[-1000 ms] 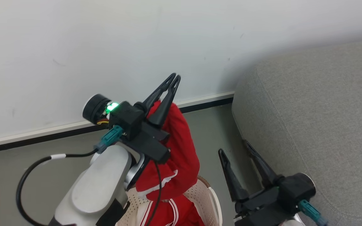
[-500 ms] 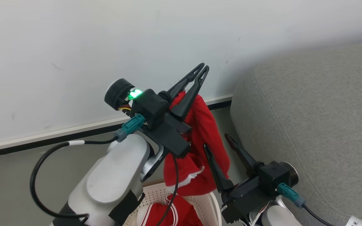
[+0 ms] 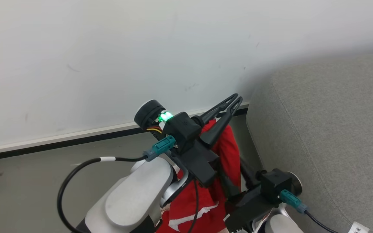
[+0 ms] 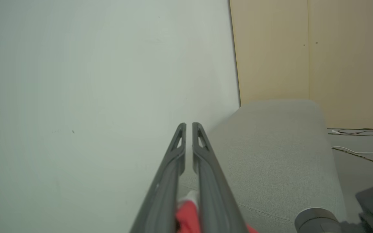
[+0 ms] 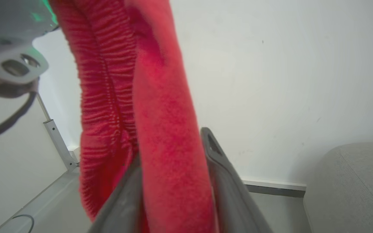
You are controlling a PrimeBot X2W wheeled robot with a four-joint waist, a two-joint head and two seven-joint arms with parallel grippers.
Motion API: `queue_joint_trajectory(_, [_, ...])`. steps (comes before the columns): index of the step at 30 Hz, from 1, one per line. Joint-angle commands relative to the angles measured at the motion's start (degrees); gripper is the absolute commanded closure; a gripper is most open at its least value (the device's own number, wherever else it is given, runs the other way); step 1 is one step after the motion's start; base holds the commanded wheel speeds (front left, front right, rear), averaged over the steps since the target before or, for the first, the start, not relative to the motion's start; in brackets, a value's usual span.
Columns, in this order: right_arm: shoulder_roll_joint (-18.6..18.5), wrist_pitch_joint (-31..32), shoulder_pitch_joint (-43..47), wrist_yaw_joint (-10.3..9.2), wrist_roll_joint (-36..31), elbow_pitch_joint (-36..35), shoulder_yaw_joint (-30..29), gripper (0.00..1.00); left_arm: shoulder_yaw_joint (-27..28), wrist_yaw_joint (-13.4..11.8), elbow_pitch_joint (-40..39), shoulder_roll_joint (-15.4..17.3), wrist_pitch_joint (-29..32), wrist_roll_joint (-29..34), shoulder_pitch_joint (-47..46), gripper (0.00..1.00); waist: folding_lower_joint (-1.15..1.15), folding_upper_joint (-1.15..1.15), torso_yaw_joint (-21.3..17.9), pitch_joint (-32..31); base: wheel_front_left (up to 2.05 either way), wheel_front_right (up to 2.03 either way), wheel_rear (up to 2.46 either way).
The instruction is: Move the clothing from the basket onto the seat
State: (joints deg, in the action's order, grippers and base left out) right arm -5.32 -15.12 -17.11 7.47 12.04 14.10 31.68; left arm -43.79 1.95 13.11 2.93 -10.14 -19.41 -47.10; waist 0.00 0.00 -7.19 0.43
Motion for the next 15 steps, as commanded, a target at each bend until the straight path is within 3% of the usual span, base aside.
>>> queue_joint_trajectory(1, [0.15,-0.05,0.02,0.04,0.49,0.12,0.07,1.0,-0.5,-0.11,-0.51,-0.05,0.27,-0.59,0.52,1.0,0.0,0.0,0.15,-0.28,0.0,0.0,0.0])
queue_joint_trajectory(6, [0.33,-0.05,0.37,0.04,1.03,-1.03,-1.45,1.0,-0.85,-0.63,-0.9,0.47,-0.13,-0.45,1.23,1.0,0.0,0.0,-0.1,-0.63,0.0,0.0,0.0])
queue_joint_trajectory(7, [0.22,-0.05,0.58,0.04,0.93,-1.41,-1.96,1.0,-0.71,-1.09,-0.93,0.7,-0.38,-0.22,1.43,0.89,0.0,0.0,-0.23,-0.66,0.0,0.0,0.0])
queue_joint_trajectory(8, [0.04,-0.05,0.75,0.04,0.78,-1.75,-2.39,1.0,-0.6,-1.15,-0.97,0.95,-0.65,-0.12,1.65,0.55,0.0,0.0,-0.43,-0.67,0.0,0.0,0.0])
queue_joint_trajectory(9, [-0.3,-0.05,0.91,0.04,0.37,-1.86,-3.09,1.0,-0.45,-1.49,-0.99,1.02,-0.79,-0.34,1.89,0.0,0.0,0.0,-0.62,-0.68,0.0,0.0,0.0])
queue_joint_trajectory(15, [-0.35,-0.05,1.08,0.04,-0.91,-3.22,-7.97,1.0,-0.39,-2.2,-1.15,1.63,-0.68,-0.86,2.72,0.0,0.0,0.0,-2.11,-0.34,0.0,0.0,0.0])
